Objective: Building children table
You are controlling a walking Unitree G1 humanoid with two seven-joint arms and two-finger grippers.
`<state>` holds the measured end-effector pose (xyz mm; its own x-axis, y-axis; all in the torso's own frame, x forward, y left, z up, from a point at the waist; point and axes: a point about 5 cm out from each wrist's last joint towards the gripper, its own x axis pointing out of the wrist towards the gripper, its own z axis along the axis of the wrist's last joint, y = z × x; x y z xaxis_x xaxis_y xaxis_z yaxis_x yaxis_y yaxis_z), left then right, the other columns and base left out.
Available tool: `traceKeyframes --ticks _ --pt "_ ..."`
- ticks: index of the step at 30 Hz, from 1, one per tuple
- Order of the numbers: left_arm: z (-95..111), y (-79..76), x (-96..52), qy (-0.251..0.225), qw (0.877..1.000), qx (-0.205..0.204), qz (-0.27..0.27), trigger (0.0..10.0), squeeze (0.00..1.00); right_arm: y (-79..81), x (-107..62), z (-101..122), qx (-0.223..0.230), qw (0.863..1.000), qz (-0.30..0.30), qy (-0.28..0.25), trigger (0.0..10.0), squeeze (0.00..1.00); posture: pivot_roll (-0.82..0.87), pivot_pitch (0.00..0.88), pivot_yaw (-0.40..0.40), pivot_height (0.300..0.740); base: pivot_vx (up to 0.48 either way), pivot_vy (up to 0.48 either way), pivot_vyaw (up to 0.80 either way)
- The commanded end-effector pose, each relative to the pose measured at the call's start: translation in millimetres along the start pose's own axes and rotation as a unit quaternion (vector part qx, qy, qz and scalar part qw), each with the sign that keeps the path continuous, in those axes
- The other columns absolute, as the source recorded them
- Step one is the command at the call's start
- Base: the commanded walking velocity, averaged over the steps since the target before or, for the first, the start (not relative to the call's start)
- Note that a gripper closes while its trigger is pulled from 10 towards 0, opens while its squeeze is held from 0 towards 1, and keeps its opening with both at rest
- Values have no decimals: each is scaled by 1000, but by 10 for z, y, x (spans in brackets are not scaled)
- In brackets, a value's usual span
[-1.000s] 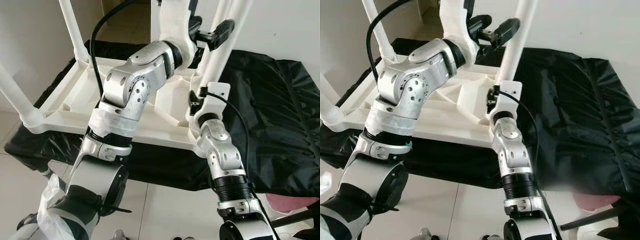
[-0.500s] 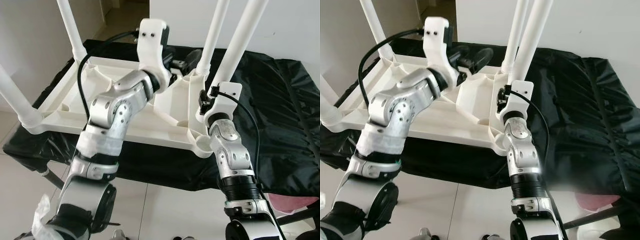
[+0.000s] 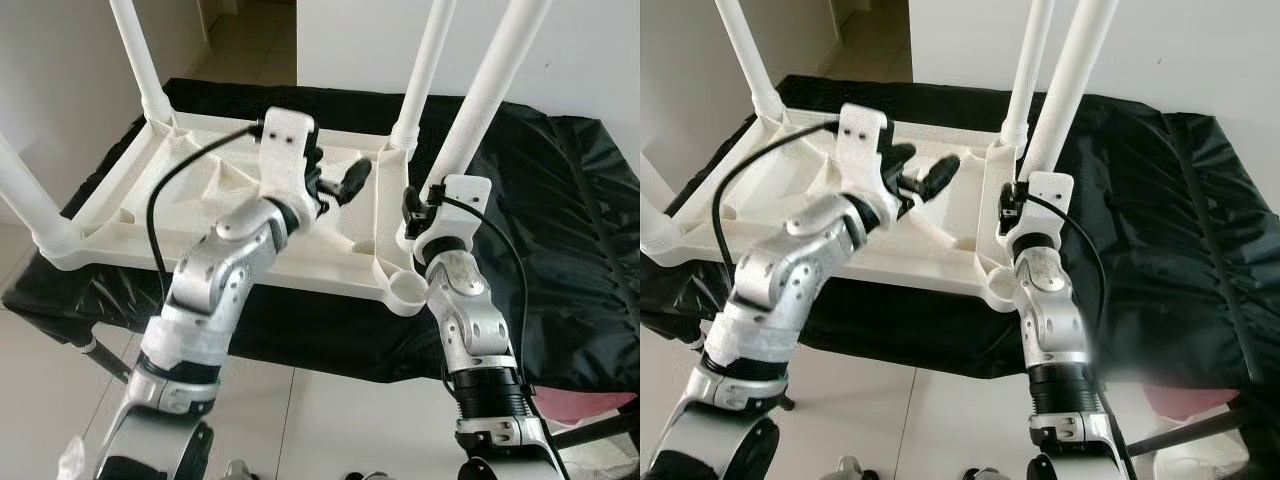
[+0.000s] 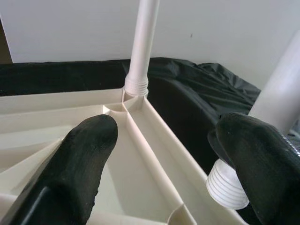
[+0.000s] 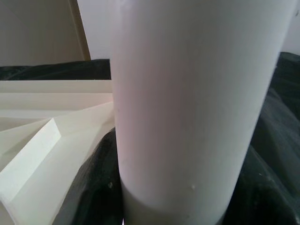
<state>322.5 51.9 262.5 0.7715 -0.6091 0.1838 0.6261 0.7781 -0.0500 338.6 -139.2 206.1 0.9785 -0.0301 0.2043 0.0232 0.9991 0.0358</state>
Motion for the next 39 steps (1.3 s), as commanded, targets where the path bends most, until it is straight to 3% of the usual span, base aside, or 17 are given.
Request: traceKeyframes --ticks 1,20,27,39 --pt "2 -61 -32 -10 1000 10 -19 10000 0 -9 -27 35 -3 1000 4 -14 10000 0 17 113 19 740 0 0 0" --pt "-373 -39 -274 20 1000 8 18 10000 0 -31 -191 -47 -16 999 42 -31 10000 0 12 105 24 740 0 0 0" --pt "-480 -22 -420 20 999 40 16 10000 0 -30 -244 -11 -6 997 62 -55 10000 0 13 94 17 740 0 0 0" --pt "-586 -132 -601 4 996 81 -41 10000 0 -65 -430 -92 3 992 104 -75 10000 0 9 103 5 740 0 0 0"
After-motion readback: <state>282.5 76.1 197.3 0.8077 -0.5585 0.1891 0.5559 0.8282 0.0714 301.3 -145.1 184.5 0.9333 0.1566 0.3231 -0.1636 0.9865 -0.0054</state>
